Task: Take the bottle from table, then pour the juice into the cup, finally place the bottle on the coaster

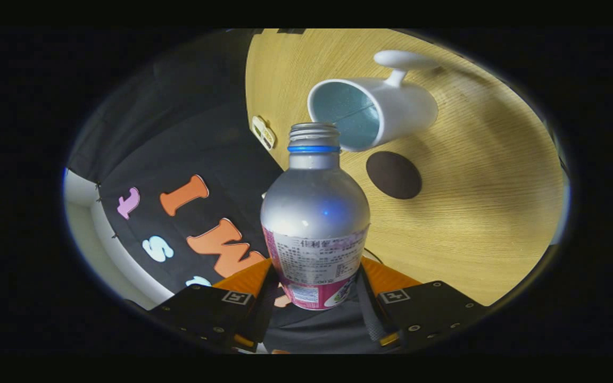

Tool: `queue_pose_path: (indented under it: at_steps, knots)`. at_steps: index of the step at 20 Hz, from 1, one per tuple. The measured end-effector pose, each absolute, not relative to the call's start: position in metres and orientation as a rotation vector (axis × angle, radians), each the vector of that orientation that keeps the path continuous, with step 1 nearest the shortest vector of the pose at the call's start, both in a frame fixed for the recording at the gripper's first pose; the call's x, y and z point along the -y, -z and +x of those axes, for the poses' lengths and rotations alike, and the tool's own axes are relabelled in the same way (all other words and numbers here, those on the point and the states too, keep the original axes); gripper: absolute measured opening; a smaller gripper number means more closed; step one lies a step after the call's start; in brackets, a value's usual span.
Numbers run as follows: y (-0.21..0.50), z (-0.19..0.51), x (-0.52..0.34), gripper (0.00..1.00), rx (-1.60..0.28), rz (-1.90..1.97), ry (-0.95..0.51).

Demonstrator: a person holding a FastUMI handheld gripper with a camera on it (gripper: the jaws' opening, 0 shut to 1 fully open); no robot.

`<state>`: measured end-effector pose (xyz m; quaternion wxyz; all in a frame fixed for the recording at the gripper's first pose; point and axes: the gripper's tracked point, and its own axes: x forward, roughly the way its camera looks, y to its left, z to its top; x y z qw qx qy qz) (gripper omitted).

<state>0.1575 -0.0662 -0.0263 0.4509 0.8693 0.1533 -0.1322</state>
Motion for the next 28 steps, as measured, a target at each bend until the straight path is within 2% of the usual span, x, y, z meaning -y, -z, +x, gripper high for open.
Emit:
queue_pose_path:
  at_steps: [6,15,28]
  knots:
    - [0.029,0.157,0.067,0.72,-0.373,2.123,0.328]
    - [0.036,0.148,0.076,0.72,-0.316,1.851,0.287]
    - [0.060,0.141,0.075,0.72,-0.396,0.983,0.267]
